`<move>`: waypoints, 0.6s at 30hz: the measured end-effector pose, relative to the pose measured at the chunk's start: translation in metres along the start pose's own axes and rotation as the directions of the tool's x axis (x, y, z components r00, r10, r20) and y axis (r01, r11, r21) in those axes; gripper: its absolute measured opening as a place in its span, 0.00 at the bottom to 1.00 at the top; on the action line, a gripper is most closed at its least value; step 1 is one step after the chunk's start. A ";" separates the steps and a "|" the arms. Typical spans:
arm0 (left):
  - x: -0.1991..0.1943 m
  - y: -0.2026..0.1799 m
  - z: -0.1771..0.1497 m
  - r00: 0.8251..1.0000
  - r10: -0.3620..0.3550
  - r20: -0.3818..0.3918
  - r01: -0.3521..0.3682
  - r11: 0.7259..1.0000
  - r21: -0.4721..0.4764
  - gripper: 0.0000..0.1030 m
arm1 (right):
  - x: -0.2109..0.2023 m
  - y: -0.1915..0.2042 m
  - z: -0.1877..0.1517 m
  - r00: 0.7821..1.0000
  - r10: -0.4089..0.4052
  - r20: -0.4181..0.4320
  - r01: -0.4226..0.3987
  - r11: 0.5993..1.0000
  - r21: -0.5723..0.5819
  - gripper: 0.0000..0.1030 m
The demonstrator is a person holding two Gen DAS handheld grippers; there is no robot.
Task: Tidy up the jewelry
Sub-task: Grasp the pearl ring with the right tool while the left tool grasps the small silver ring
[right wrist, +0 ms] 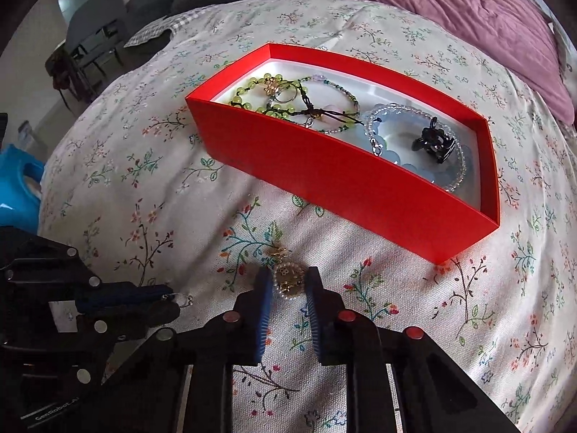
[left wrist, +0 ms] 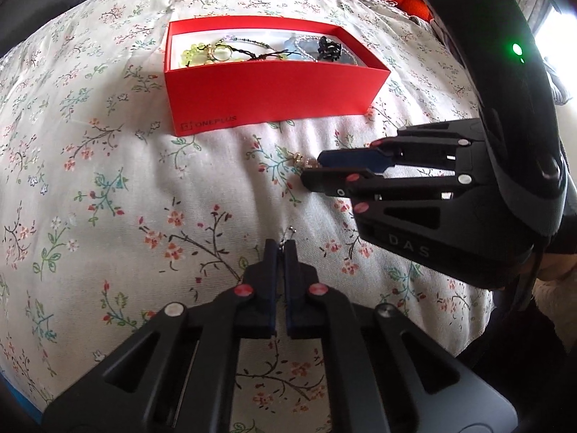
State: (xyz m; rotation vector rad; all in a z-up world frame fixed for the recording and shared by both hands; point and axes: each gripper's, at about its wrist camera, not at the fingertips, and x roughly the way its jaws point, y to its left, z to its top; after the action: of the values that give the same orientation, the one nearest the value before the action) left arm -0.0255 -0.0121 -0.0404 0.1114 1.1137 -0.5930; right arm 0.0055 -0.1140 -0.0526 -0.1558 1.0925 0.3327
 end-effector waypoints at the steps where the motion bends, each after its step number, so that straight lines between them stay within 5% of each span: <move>1: -0.001 0.002 0.000 1.000 0.001 0.001 -0.001 1.000 -0.003 0.04 | -0.001 0.000 -0.001 1.000 0.006 -0.003 -0.006 1.000 0.000 0.13; 18: -0.012 0.033 0.007 1.000 0.015 0.004 -0.014 0.997 -0.072 0.03 | -0.028 -0.016 -0.028 0.996 0.091 -0.026 -0.089 0.995 0.049 0.12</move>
State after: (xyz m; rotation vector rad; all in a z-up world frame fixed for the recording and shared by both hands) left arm -0.0070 0.0176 -0.0341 0.0559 1.1277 -0.5395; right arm -0.0239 -0.1422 -0.0409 -0.0690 1.1370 0.3857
